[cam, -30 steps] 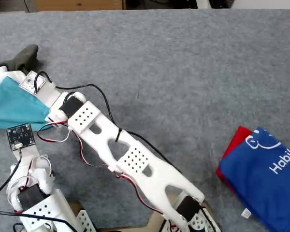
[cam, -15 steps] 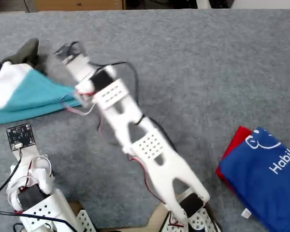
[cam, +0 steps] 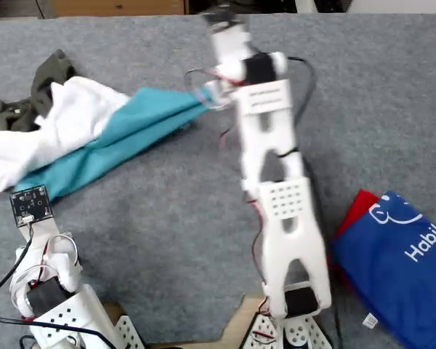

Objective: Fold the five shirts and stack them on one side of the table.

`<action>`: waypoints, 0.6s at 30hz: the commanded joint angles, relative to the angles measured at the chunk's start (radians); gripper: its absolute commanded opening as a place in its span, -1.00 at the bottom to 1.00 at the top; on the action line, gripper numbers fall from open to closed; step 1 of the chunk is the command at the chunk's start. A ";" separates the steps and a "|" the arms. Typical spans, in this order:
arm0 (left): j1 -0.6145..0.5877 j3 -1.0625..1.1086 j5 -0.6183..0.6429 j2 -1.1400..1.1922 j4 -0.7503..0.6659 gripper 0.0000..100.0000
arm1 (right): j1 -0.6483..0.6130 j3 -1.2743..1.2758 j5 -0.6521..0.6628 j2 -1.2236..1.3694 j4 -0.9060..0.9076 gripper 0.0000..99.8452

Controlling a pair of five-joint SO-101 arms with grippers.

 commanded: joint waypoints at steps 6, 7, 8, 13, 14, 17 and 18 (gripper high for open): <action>-0.003 0.012 -0.006 -0.005 0.003 -0.94 | 0.286 0.355 0.183 -0.173 0.020 -0.99; -0.003 0.012 -0.006 -0.005 0.003 -0.94 | 0.312 0.375 0.203 -0.176 0.020 -0.99; -0.003 0.012 -0.006 -0.005 0.003 -0.94 | 0.337 0.387 0.221 -0.176 0.020 -0.99; -0.003 0.012 -0.006 -0.005 0.003 -0.94 | 0.432 0.453 0.322 -0.176 0.020 -0.99; -0.003 0.012 -0.006 -0.005 0.003 -0.94 | 0.444 0.476 0.338 -0.177 0.020 -0.99; -0.003 0.012 -0.006 -0.005 0.003 -0.94 | 0.472 0.539 0.376 -0.177 0.020 -0.99; -0.003 0.012 -0.006 -0.005 0.003 -0.94 | 0.476 0.558 0.381 -0.177 0.020 -0.99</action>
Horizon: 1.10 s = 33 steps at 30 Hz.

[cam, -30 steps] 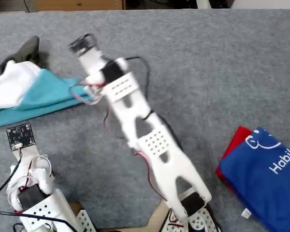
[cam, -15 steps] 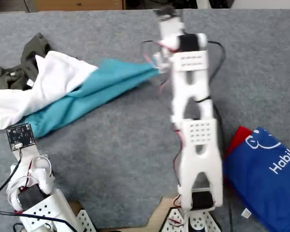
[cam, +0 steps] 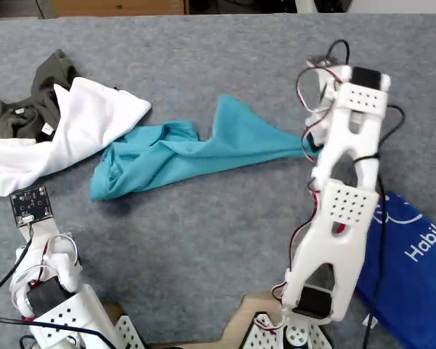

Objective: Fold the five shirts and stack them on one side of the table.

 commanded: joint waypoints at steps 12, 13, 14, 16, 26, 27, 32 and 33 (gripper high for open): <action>-0.003 0.012 -0.006 -0.005 0.003 -0.94 | -0.036 0.104 0.028 -0.093 0.015 -0.99; -0.003 0.012 -0.006 -0.005 0.003 -0.94 | -0.041 0.104 0.028 -0.093 0.015 -0.99; -0.003 0.012 -0.006 -0.005 0.003 -0.94 | -0.042 0.104 0.028 -0.093 0.015 -0.99; -0.003 0.012 -0.006 -0.005 0.003 -0.94 | -0.050 0.104 0.028 -0.093 0.015 -0.99; -0.003 0.012 -0.006 -0.005 0.003 -0.94 | -0.061 0.104 0.021 -0.091 0.015 -0.99; -0.003 0.012 -0.006 -0.005 0.003 -0.94 | -0.059 0.104 0.021 -0.091 0.015 -0.99; -0.003 0.012 -0.006 -0.005 0.003 -0.94 | -0.058 0.104 0.020 -0.091 0.015 -0.99; -0.003 0.012 -0.006 -0.005 0.003 -0.94 | -0.058 0.104 0.020 -0.091 0.015 -0.99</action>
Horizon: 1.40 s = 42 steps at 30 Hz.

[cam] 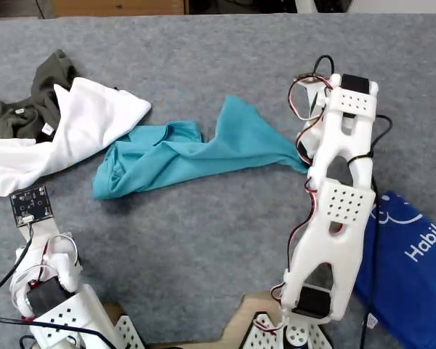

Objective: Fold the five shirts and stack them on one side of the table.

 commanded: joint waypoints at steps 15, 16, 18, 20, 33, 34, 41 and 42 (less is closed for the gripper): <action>-0.003 0.012 -0.006 -0.005 0.003 -0.94 | 0.079 0.048 0.127 -0.093 0.015 -0.99; -0.003 0.012 -0.006 -0.005 0.003 -0.94 | 0.091 0.045 0.138 -0.093 0.015 -0.99; -0.003 0.012 -0.006 -0.005 0.003 -0.94 | 0.111 0.041 0.158 -0.093 0.014 -0.99; -0.003 0.012 -0.006 -0.005 0.003 -0.94 | 0.117 0.041 0.160 -0.093 0.014 -0.99; -0.003 0.012 -0.006 -0.005 0.003 -0.94 | 0.074 0.042 0.152 -0.093 0.012 -0.99; -0.003 0.012 -0.006 -0.005 0.003 -0.94 | 0.070 0.041 0.152 -0.093 0.012 -0.99; -0.003 0.012 -0.006 -0.005 0.003 -0.94 | 0.064 0.041 0.152 -0.093 0.012 -0.99; -0.003 0.012 -0.006 -0.005 0.003 -0.94 | 0.065 0.041 0.152 -0.093 0.012 -0.99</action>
